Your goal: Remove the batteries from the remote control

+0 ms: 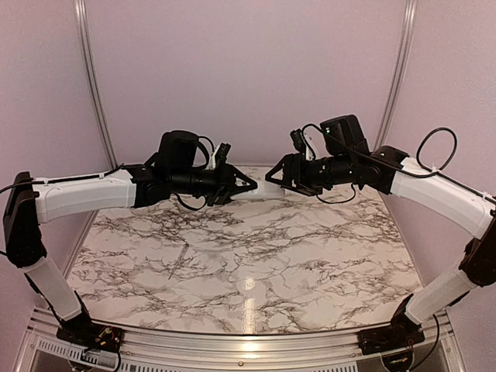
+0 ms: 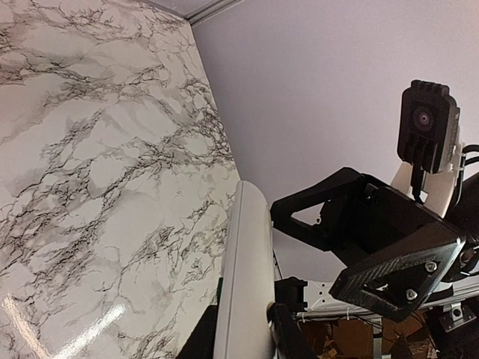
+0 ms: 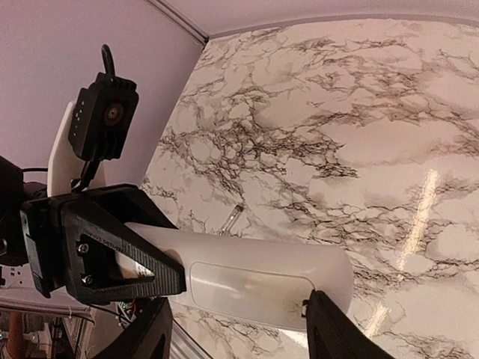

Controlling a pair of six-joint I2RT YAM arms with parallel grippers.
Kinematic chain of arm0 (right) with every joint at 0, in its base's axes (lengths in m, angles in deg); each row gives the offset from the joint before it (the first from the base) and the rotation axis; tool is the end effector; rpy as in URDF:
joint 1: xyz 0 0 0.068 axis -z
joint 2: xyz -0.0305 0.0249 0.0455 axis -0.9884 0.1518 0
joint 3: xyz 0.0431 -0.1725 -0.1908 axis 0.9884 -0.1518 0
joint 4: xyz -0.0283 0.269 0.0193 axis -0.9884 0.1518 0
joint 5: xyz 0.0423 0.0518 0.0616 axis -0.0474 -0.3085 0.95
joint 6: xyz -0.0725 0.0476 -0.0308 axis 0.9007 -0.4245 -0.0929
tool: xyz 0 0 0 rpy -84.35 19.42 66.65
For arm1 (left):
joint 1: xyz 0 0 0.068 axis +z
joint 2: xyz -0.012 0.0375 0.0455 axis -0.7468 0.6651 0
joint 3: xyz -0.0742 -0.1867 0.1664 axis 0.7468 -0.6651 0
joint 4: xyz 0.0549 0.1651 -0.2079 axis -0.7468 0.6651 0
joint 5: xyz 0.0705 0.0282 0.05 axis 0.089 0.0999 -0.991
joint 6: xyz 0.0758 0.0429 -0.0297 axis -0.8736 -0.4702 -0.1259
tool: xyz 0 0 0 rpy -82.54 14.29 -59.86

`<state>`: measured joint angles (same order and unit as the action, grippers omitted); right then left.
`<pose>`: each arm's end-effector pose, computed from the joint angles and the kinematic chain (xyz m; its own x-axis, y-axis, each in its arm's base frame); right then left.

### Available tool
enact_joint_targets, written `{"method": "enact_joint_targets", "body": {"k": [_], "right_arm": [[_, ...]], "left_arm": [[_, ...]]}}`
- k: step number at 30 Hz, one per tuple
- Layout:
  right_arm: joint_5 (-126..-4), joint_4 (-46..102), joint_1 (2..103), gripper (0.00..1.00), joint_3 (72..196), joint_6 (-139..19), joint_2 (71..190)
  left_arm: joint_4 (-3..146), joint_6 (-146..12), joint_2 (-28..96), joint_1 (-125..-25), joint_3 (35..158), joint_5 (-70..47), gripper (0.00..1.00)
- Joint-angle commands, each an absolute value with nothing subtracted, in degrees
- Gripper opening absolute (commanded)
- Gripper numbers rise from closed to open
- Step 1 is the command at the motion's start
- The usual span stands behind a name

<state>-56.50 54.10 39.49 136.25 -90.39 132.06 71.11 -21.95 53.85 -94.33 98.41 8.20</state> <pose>0.2666 0.2691 0.3208 -0.8069 0.0597 -0.5877 -0.4119 0.6563 0.6321 0.2789 -0.3449 0.2806 -0.9098 -0.1141 -0.3990 0.3375 0.3559 -0.8714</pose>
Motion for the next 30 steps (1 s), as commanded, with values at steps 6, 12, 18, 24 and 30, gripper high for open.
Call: {"method": "enact_joint_targets", "body": {"k": [6, 12, 18, 24, 30], "right_arm": [[-55.4, 55.5, 39.0, 0.48, 139.3, -90.2, 130.4], [-55.3, 56.0, 39.0, 0.46, 139.9, -90.2, 129.8], [-53.3, 54.9, 39.1, 0.45, 140.5, -91.3, 128.6], [-50.9, 53.6, 39.4, 0.45, 141.0, -92.7, 127.7], [-49.9, 53.3, 40.1, 0.46, 141.6, -93.0, 127.4]], "left_arm": [[64.2, -22.5, 53.7, -94.8, 99.6, 11.4, 0.00], [62.0, -23.0, 53.8, -94.8, 99.7, 13.3, 0.00], [61.9, -24.4, 53.9, -94.8, 99.7, 14.2, 0.00], [61.7, -25.1, 53.9, -94.8, 99.5, 14.3, 0.00], [61.3, -25.2, 53.8, -94.8, 99.5, 14.0, 0.00]]}}
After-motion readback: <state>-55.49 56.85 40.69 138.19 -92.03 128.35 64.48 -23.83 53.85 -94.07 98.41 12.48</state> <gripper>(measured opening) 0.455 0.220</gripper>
